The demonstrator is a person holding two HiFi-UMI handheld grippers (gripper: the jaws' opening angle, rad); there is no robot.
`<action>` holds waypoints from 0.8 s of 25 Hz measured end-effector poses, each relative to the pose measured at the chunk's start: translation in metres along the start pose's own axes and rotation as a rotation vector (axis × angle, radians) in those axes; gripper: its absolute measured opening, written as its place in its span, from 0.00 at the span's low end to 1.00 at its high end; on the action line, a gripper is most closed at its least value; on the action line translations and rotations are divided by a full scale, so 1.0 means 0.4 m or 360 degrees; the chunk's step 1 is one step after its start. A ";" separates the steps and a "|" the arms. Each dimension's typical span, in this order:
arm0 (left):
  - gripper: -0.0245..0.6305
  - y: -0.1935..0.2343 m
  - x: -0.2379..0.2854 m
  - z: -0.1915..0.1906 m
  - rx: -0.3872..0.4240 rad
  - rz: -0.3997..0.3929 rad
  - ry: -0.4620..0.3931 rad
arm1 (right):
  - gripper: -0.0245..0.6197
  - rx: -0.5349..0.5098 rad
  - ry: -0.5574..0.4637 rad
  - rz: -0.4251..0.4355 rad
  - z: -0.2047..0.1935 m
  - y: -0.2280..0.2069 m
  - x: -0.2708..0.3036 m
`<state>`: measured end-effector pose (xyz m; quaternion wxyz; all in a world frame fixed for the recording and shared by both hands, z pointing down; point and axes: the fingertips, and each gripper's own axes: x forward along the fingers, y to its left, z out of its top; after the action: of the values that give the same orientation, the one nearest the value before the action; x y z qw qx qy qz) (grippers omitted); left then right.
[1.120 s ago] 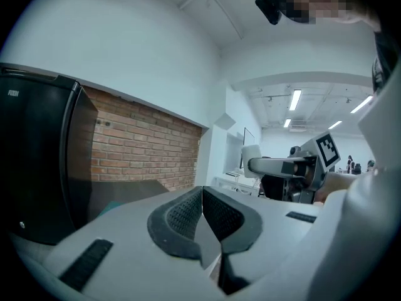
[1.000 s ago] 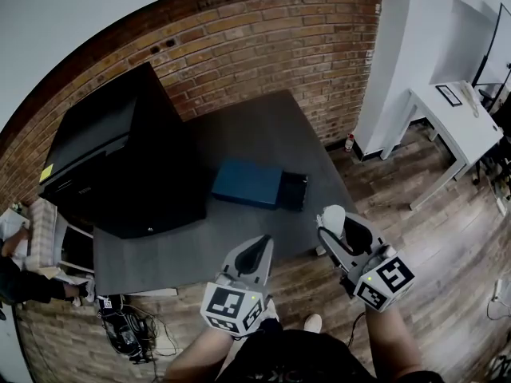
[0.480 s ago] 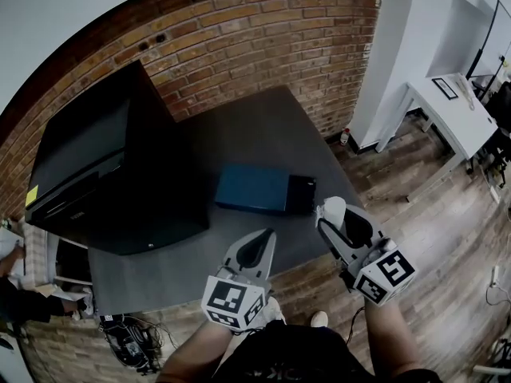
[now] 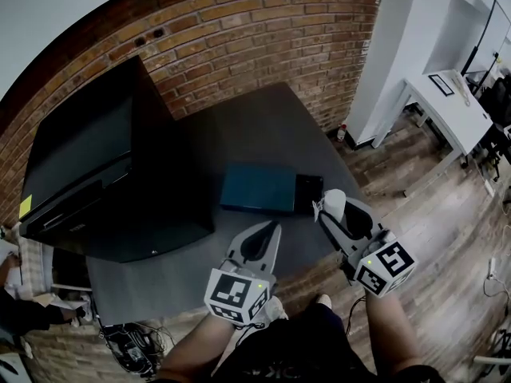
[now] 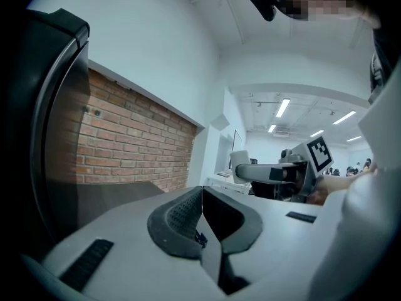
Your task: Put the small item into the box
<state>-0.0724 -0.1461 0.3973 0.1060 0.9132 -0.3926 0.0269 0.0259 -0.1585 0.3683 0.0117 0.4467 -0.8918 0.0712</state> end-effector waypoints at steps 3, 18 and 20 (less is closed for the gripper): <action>0.09 0.011 0.001 -0.001 -0.0013 0.0013 -0.0004 | 0.34 -0.0003 0.0023 0.0007 -0.008 -0.008 0.016; 0.09 0.058 0.098 -0.045 -0.0071 0.0130 0.0022 | 0.34 0.0007 0.0224 0.0155 -0.107 -0.135 0.133; 0.09 0.063 0.122 -0.060 -0.0075 0.0136 0.0034 | 0.34 0.0013 0.0254 0.0164 -0.126 -0.158 0.146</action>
<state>-0.0560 -0.1923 0.4315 0.1305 0.8926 -0.4305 0.0318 0.0389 -0.2353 0.4307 0.0771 0.3931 -0.9095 0.1105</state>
